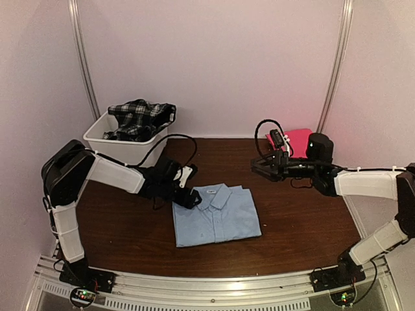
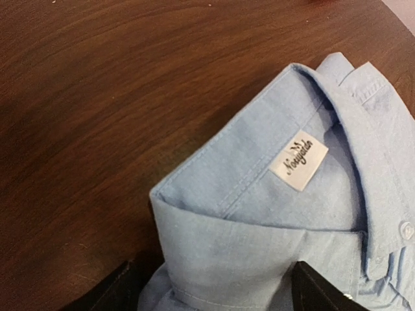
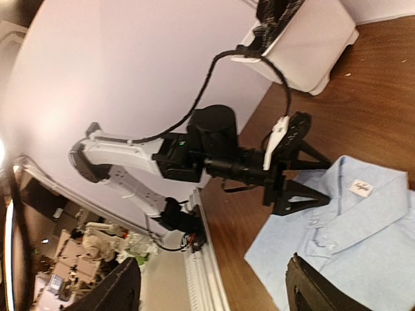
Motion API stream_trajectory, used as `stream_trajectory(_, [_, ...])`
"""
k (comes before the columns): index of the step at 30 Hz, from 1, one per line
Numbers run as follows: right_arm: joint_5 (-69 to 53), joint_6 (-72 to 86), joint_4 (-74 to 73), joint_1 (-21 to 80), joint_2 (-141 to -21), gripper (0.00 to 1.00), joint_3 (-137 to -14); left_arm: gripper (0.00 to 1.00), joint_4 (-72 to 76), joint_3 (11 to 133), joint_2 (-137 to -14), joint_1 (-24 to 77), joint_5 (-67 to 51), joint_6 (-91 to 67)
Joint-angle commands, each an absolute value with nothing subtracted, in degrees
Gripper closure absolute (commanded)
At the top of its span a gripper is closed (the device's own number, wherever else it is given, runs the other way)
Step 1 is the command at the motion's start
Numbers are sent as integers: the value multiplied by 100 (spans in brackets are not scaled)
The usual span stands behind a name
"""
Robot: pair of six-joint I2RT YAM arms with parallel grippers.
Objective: Fold and stack the mixed laundry pile
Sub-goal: Adjust the square-folded T-shirt at the center of the board, then move the square-folded T-shirt to the center of the board.
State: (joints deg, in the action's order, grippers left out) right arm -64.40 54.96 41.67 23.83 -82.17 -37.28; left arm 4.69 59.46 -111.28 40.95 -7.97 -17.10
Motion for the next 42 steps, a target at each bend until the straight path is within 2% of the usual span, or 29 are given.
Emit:
stream_trajectory(1, [-4637, 2515, -1060, 2205, -7713, 23, -4473, 17, 506, 5829, -11079, 4034, -962, -1778])
stream_trajectory(6, [-4203, 2118, -1061, 2048, -7778, 27, -4258, 16, 648, 5714, -10372, 4032, -1137, -1776])
stream_trajectory(13, [-4518, 2074, -261, 2060, -8662, 45, -3982, 15, 51, 5797, -9714, 3643, -1326, -2081])
stream_trajectory(18, [-4712, 2222, 265, 2334, -8999, 50, -3794, 19, 63, 5217, -9525, 3384, -1323, -2326])
stream_trajectory(23, [-4729, 2446, 617, 2774, -9268, 55, -3496, 28, 205, 4817, -9476, 3337, -1446, -2546])
stream_trajectory(33, [-4787, 3270, 1286, 3624, -8724, 59, -2450, 41, 399, 4649, -9514, 3138, -1692, -2672])
stream_trajectory(37, [-4432, 2936, 514, 3357, -8146, 53, -2694, 49, 367, 4796, -9642, 3120, -1819, -2560])
stream_trajectory(42, [-4236, 2789, 357, 2702, -8292, 53, -3210, 58, 327, 5067, -9849, 3120, -1916, -2424])
